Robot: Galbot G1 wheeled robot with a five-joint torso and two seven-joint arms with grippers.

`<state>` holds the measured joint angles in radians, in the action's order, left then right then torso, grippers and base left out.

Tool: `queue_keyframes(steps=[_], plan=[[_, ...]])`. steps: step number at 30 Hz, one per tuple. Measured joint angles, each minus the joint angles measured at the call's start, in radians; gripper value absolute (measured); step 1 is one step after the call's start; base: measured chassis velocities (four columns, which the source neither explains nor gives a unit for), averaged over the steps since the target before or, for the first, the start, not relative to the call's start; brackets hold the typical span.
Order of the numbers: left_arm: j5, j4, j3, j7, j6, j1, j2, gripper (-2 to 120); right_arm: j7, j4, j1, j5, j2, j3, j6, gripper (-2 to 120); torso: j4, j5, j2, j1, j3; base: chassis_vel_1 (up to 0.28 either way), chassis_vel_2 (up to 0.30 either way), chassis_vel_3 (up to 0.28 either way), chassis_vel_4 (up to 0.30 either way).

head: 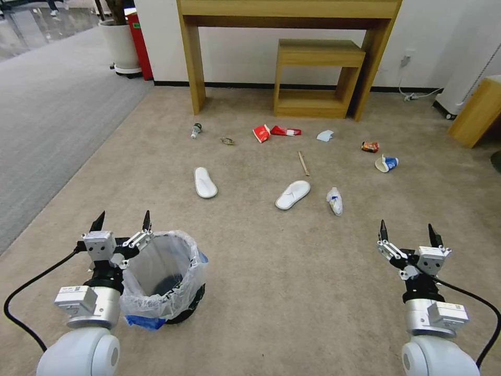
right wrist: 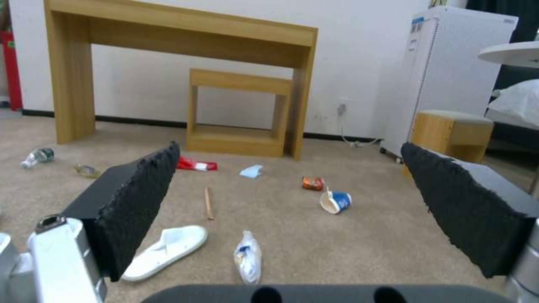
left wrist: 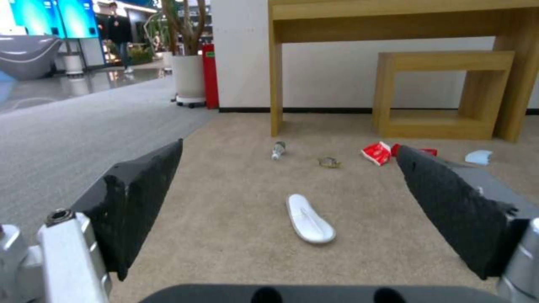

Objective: Pick up the trash bin and place the garbage on the floor into it.

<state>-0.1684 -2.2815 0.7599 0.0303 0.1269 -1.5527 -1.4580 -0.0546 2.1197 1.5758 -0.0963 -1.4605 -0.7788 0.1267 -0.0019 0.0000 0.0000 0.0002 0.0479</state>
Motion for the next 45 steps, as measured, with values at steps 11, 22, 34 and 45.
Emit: queue_keyframes(steps=[11, 22, 34, 45], plan=[[-0.001, -0.003, 0.001, 0.0, -0.005, -0.003, 0.002, 100, -0.001, 0.006, 0.001, 0.001, -0.002, -0.006, -0.001, 100, 0.0, 0.0, 0.0, 0.0, 0.0, 0.0, 0.0, 0.0, 0.0], [0.004, 0.006, 0.001, 0.0, -0.014, -0.004, 0.001, 100, -0.002, 0.002, -0.001, 0.016, -0.007, -0.006, -0.004, 100, 0.0, 0.0, 0.0, 0.0, 0.0, 0.0, 0.0, 0.0, 0.0], [-0.005, 0.019, 0.005, 0.001, -0.018, 0.003, 0.01, 100, -0.001, -0.01, -0.01, 0.026, -0.016, 0.0, -0.005, 100, 0.0, 0.0002, 0.0, 0.0, 0.0, 0.04, 0.025, -0.041, -0.032], [-0.007, 0.039, -0.002, 0.002, -0.019, 0.013, 0.012, 100, 0.0, -0.025, -0.02, 0.029, -0.02, 0.002, 0.004, 100, 0.0001, -0.0002, 0.0, 0.0, 0.0, 0.158, 0.15, -0.15, -0.151]])
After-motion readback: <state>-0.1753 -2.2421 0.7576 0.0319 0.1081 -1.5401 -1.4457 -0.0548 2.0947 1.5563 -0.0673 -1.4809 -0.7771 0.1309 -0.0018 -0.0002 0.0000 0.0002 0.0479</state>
